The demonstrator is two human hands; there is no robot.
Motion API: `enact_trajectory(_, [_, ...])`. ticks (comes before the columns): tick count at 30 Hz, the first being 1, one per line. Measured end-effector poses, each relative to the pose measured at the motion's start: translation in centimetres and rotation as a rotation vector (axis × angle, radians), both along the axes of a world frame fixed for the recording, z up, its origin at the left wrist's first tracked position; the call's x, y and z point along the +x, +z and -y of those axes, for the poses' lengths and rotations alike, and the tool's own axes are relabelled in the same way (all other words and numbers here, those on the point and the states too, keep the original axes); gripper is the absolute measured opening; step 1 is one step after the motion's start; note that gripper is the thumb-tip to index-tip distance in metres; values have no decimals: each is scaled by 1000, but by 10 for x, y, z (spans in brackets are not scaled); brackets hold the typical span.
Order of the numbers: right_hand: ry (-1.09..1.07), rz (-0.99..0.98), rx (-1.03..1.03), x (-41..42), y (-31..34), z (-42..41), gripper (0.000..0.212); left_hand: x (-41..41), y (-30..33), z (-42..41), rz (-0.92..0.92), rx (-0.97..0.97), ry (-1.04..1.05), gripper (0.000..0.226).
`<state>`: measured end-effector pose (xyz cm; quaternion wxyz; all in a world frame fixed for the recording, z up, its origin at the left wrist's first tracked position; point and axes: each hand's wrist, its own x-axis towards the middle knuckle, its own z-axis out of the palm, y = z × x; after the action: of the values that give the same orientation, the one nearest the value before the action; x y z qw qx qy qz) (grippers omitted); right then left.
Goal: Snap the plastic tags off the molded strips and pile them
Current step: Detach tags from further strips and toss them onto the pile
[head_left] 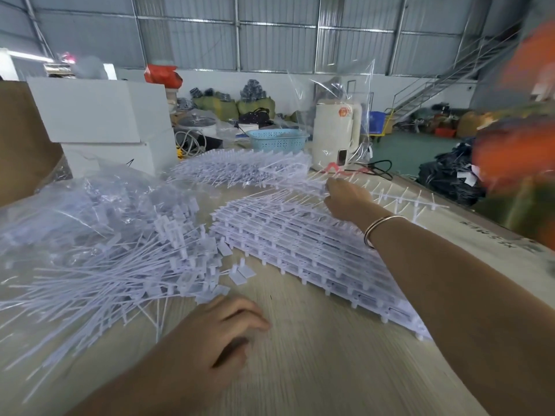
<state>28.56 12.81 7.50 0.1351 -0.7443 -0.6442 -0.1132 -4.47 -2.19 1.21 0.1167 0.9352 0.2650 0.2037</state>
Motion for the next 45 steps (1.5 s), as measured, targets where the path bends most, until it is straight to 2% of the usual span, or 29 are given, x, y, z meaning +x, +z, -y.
enact_trajectory(3, [-29, 25, -121, -6, 9, 3, 28, 1, 8, 8, 8, 118, 21, 28])
enact_trajectory(5, [-43, 76, -186, -10, 11, 4, 23, 8, 21, 14, 116, 220, -5, 23])
enact_trajectory(7, [-65, 129, -219, -14, 10, 6, 21, 25, 40, 9, 237, 196, -55, 22])
enact_trajectory(9, [-69, 146, -199, -13, 9, 9, 20, 56, 66, -9, 268, 53, -26, 23])
enact_trajectory(13, [-34, 83, -129, -5, 9, 13, 29, 127, 89, -85, 91, -81, 167, 28])
enact_trajectory(16, [1, 53, -132, 2, 10, 11, 34, 159, 82, -127, -7, -78, 279, 35])
enact_trajectory(20, [52, 50, -201, 8, 12, 7, 30, 186, 57, -139, -176, -208, 201, 42])
enact_trajectory(23, [66, 66, -182, 11, 11, 6, 29, 191, 47, -142, -387, -51, 239, 44])
enact_trajectory(25, [101, 76, -101, 14, 15, 7, 26, 190, 51, -145, -488, -35, 228, 44])
enact_trajectory(28, [120, -22, 60, 18, 35, 12, 31, 192, 54, -148, -615, -51, 205, 46])
enact_trajectory(29, [126, -24, 82, 16, 42, 15, 32, 192, 54, -148, -576, -98, 210, 47])
enact_trajectory(30, [134, -9, 87, 11, 47, 17, 32, 191, 54, -147, -461, -191, 222, 46])
enact_trajectory(31, [142, 19, 85, 4, 51, 20, 32, 190, 56, -145, -268, -312, 231, 44])
enact_trajectory(34, [132, 110, 26, -27, 55, 32, 31, 177, 68, -134, 470, -718, 288, 39])
enact_trajectory(36, [146, 146, -36, -47, 53, 47, 28, 162, 73, -124, 824, -1054, 255, 25])
enact_trajectory(38, [234, 149, -134, -64, 49, 64, 30, 143, 71, -108, 1056, -1409, 191, 12])
enact_trajectory(39, [276, 148, -225, -71, 46, 73, 32, 135, 68, -100, 1078, -1517, 201, 9])
enact_trajectory(41, [304, 191, -328, -79, 39, 88, 36, 122, 63, -86, 990, -1545, 282, 16])
enact_trajectory(43, [228, 155, -223, -79, 41, 94, 35, 116, 60, -78, 926, -1468, 342, 21])
enact_trajectory(45, [103, 119, -36, -76, 54, 98, 30, 115, 62, -72, 891, -1401, 385, 20])
